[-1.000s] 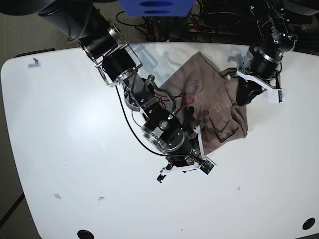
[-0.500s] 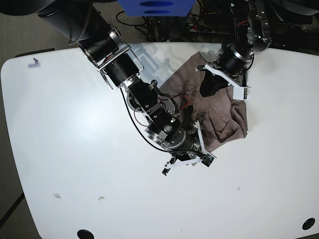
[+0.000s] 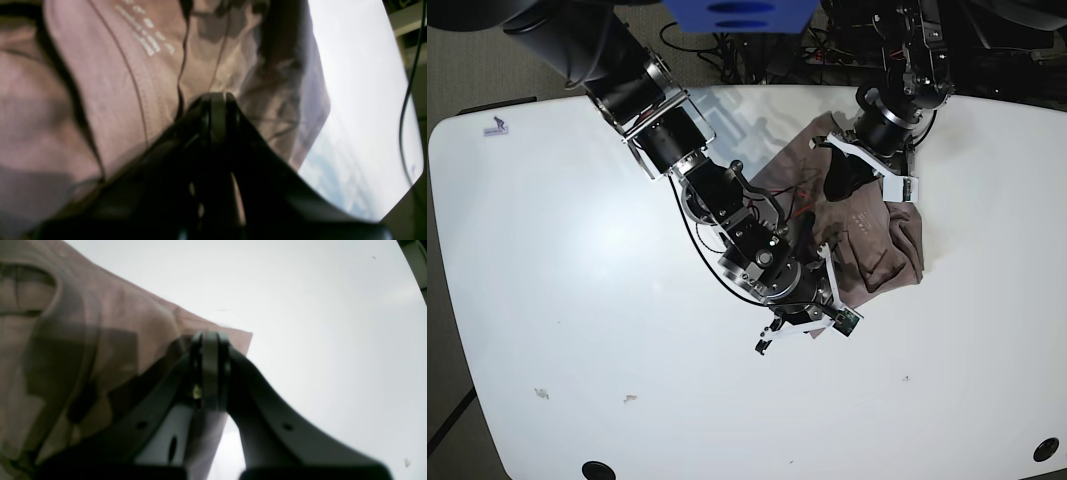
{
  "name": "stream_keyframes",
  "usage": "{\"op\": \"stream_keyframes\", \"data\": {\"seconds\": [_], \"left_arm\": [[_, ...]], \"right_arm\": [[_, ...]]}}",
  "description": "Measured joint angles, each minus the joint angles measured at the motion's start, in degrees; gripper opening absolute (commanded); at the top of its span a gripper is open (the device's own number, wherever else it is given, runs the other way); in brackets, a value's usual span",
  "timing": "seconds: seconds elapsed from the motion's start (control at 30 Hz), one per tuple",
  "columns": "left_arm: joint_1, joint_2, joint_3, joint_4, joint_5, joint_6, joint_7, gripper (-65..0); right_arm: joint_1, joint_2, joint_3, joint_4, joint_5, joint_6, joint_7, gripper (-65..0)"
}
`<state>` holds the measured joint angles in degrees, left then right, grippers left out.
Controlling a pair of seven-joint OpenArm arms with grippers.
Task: Fold the T-shirt properly
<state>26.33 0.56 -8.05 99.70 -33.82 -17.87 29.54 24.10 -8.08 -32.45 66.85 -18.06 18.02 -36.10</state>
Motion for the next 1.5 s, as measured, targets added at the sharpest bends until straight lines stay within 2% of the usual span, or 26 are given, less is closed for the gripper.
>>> {"op": "stream_keyframes", "data": {"seconds": [0.17, 0.3, 0.43, 0.77, 0.87, 1.07, 1.17, 1.5], "left_arm": [[-1.8, -3.6, -0.2, -0.7, 0.5, -0.4, -0.2, -65.0], [-3.7, -6.5, -0.4, -1.6, 1.2, 0.5, -0.5, -65.0], [-5.0, -8.0, -0.5, -2.5, 1.3, 0.5, -0.5, -65.0], [-8.6, -9.9, -0.6, -5.2, 1.8, 1.2, -0.5, -65.0], [-8.6, -9.7, -0.6, -5.3, 1.9, 1.4, -0.7, -65.0], [-8.4, -9.3, -0.6, -5.3, 2.0, 1.4, -1.3, -65.0], [-8.0, -8.6, -0.7, -5.3, 2.1, 1.5, -1.5, -65.0], [-7.0, -8.3, -0.7, -5.3, 2.1, 1.7, -3.0, -65.0]], "right_arm": [[-1.6, 3.3, 2.8, 4.2, 0.2, 0.4, 1.2, -65.0], [-4.3, 5.5, 6.1, 5.9, -1.3, 3.3, 0.2, -65.0], [-7.1, 7.4, 8.3, 6.5, 0.1, 6.7, 0.2, -65.0], [-10.7, 9.7, 10.4, 7.0, -0.8, 5.3, 5.8, -65.0], [-11.6, 9.5, 10.3, 7.5, -0.2, 4.8, 5.9, -65.0], [-9.8, 8.6, 10.3, 7.9, 0.0, 5.6, 0.9, -65.0], [-7.5, 8.0, 10.2, 8.1, 0.0, 6.5, -3.3, -65.0], [-1.9, 1.4, 10.1, 8.2, -0.3, 6.0, -4.6, -65.0]]}}
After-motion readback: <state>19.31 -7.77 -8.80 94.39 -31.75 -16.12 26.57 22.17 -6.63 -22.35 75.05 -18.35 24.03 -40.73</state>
